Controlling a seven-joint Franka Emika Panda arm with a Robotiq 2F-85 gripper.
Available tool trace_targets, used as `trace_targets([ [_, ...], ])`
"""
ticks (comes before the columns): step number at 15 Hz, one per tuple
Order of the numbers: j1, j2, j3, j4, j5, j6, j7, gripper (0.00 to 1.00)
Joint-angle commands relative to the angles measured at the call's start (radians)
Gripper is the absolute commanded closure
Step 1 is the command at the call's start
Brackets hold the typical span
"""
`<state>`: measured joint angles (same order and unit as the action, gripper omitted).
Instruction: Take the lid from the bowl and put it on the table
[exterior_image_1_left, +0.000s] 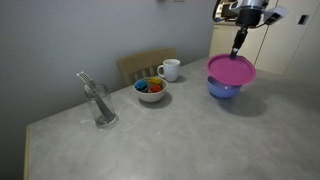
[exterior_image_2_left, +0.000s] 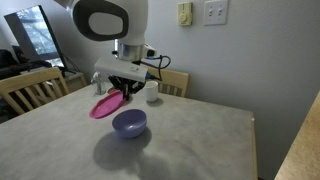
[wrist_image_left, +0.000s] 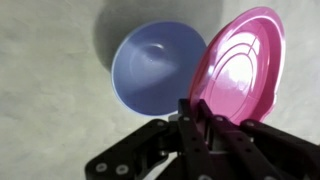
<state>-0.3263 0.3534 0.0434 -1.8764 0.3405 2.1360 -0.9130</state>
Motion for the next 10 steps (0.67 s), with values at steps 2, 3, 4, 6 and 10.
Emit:
trace_targets([
  [2, 0.048, 0.005, -0.006, 0.066, 0.003, -0.116, -0.050, 0.97],
  [3, 0.064, 0.008, -0.006, 0.079, -0.003, -0.126, -0.040, 0.97],
  [4, 0.084, 0.011, -0.004, 0.091, -0.015, -0.129, -0.028, 0.97],
  [6, 0.130, 0.018, -0.006, 0.111, -0.054, -0.110, 0.016, 0.97],
  [10, 0.220, 0.051, -0.001, 0.171, -0.165, -0.103, 0.147, 0.97],
])
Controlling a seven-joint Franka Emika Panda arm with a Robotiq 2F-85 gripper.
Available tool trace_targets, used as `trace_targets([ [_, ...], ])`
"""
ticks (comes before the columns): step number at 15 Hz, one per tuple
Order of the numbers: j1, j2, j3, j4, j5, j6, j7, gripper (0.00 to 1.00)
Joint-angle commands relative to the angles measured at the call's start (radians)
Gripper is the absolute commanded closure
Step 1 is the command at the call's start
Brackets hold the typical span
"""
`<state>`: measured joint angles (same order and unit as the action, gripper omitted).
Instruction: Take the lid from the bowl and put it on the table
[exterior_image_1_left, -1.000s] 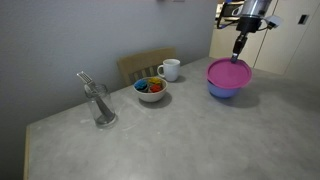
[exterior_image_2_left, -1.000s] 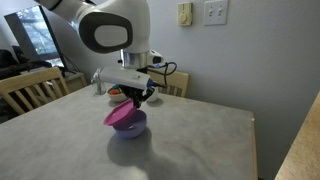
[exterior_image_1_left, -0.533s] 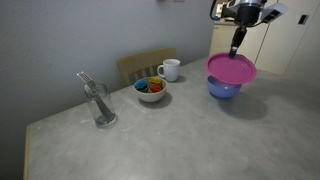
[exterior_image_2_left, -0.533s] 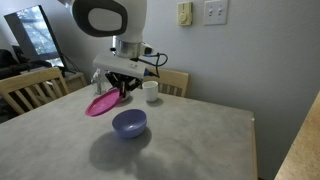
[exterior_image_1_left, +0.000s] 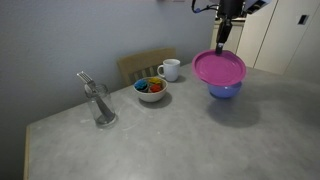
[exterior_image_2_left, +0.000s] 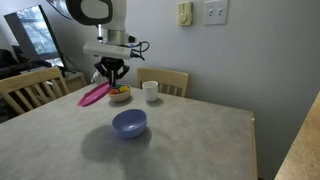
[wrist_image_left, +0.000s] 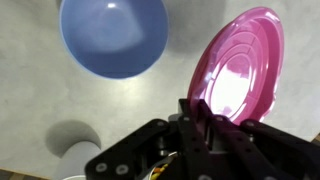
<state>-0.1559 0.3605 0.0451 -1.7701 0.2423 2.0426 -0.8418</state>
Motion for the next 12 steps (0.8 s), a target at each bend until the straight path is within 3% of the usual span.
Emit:
trace_targets([
  [1, 0.072, 0.060, -0.002, 0.084, -0.100, -0.011, 0.120, 0.97],
  [5, 0.116, 0.138, 0.010, 0.152, -0.198, -0.032, 0.181, 0.97],
  [12, 0.118, 0.263, 0.047, 0.235, -0.196, -0.022, 0.163, 0.97],
])
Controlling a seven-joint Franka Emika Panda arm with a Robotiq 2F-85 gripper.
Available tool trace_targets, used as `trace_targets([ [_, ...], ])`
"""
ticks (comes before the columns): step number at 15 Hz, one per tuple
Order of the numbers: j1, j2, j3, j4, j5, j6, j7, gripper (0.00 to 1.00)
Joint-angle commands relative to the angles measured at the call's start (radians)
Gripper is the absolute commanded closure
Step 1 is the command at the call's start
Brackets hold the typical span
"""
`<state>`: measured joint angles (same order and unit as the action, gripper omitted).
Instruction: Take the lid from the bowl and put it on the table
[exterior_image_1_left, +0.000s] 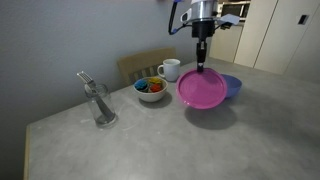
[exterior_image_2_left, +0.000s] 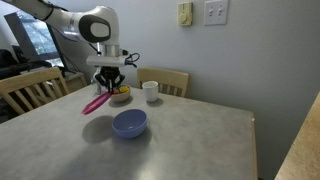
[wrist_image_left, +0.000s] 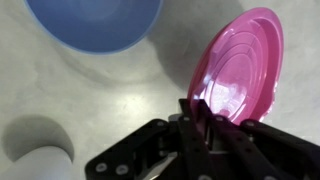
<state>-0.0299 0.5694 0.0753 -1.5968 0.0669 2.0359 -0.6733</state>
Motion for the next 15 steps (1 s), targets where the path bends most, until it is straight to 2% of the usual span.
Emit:
trace_targets([
  [1, 0.001, 0.069, 0.015, 0.073, -0.036, -0.009, 0.002, 0.97],
  [9, 0.085, 0.172, 0.005, 0.149, -0.236, -0.027, 0.049, 0.97],
  [15, 0.122, 0.220, 0.034, 0.211, -0.294, -0.061, -0.020, 0.97],
])
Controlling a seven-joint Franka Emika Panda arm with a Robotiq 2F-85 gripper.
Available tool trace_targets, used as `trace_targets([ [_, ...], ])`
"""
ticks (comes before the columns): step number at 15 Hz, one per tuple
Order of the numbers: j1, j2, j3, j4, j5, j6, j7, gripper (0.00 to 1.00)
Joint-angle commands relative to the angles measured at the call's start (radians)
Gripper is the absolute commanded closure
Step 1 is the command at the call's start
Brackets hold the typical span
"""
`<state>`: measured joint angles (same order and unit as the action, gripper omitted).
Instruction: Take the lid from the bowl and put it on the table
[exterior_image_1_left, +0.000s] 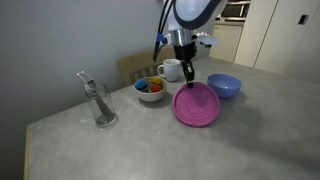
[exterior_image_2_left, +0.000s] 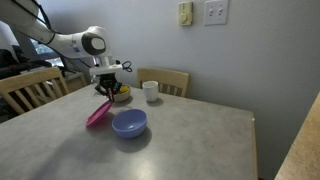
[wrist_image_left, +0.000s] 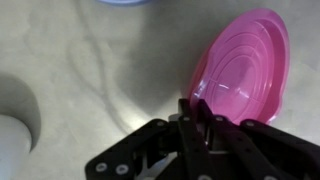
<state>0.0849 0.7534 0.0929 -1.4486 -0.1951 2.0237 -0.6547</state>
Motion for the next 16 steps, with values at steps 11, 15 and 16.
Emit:
trace_targets([
  [11, 0.027, 0.048, 0.020, 0.078, -0.060, -0.068, -0.134, 0.34],
  [15, 0.008, -0.051, -0.015, 0.011, -0.042, -0.034, 0.009, 0.06],
  [16, 0.005, -0.088, -0.022, -0.014, -0.043, -0.024, 0.050, 0.00],
])
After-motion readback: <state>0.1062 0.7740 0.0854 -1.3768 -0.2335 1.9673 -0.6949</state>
